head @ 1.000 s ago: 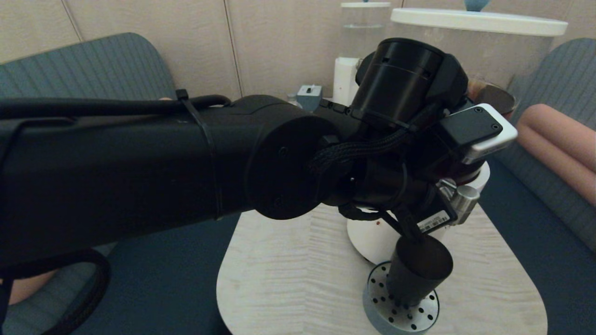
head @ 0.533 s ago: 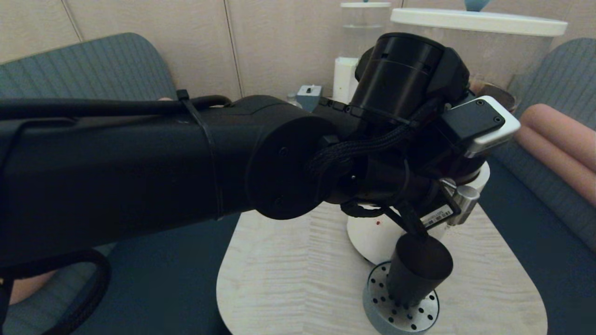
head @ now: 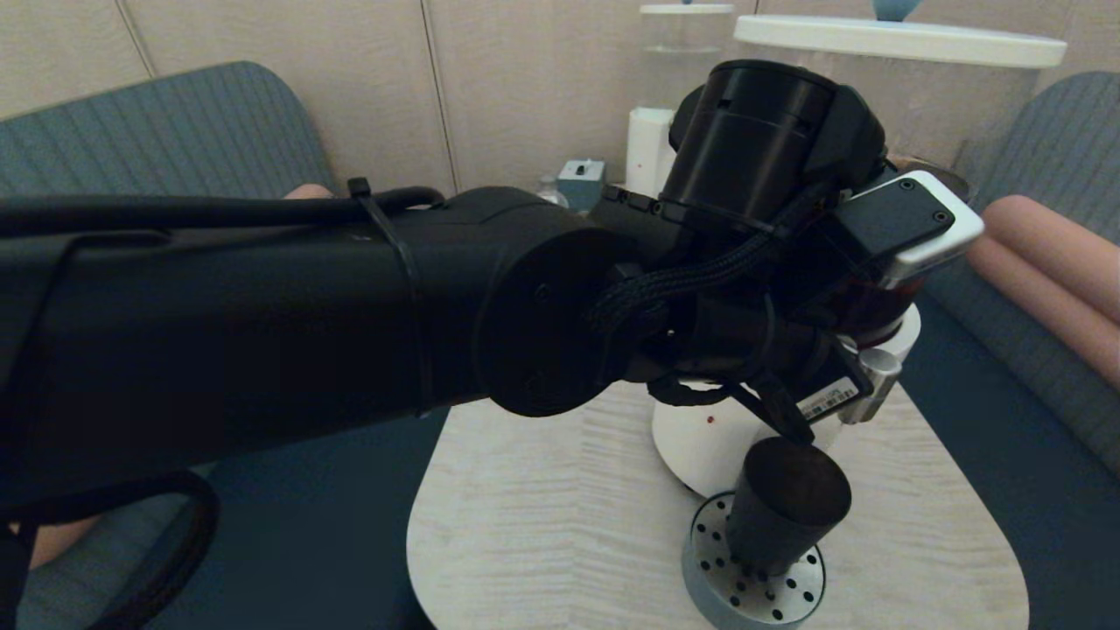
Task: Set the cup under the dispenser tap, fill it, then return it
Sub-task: Turn off the faucet
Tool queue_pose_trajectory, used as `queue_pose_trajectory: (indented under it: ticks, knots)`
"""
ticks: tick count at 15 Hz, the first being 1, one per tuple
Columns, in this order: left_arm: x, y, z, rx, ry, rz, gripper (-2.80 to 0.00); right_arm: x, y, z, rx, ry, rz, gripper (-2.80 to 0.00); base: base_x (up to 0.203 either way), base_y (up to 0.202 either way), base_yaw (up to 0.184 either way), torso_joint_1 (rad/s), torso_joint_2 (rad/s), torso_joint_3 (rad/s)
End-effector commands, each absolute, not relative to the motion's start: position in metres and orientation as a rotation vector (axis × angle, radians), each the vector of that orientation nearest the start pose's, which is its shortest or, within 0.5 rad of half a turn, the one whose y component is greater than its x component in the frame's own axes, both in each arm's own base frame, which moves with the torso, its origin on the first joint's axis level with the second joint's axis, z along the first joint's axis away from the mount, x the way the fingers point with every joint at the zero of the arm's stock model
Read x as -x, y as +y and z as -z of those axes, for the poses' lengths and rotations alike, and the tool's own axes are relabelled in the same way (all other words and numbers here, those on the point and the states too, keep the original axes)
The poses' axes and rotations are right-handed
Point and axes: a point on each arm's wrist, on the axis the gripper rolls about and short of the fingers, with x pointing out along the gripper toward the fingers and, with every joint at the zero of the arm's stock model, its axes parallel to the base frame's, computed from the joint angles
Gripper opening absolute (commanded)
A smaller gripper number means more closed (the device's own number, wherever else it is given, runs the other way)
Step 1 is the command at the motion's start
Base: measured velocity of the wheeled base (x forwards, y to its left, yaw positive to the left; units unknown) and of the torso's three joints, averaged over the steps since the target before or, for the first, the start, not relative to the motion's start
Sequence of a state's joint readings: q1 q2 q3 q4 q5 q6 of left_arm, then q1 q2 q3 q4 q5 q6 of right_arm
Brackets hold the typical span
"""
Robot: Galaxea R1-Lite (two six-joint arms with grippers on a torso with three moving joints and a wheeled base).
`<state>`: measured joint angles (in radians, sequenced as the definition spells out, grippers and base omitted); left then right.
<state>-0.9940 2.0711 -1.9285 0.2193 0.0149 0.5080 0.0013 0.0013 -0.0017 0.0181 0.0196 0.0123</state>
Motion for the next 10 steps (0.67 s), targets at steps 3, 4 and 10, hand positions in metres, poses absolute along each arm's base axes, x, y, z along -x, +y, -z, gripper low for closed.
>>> queue_pose_trajectory:
  ticks: [3, 4, 10]
  knots:
    - [-0.2323, -0.3577, -0.2747, -0.642, 0.067, 1.039, -2.8, 0.0228, 0.0004, -0.0741, -0.012, 0.019, -0.021, -2.8, 0.0, 0.0, 0.0, 0.0, 0.0, 0.0]
    - [-0.2323, -0.3578, -0.2748, -0.641, 0.065, 1.041, -2.8, 0.0228, 0.0004, -0.0741, -0.012, 0.019, -0.021, -2.8, 0.0, 0.0, 0.0, 0.0, 0.0, 0.0]
    - [-0.2338, -0.3637, -0.2727, -0.626, 0.037, 1.039, -2.8, 0.0228, 0.0004, -0.0741, -0.012, 0.019, -0.021, -2.8, 0.0, 0.0, 0.0, 0.0, 0.0, 0.0]
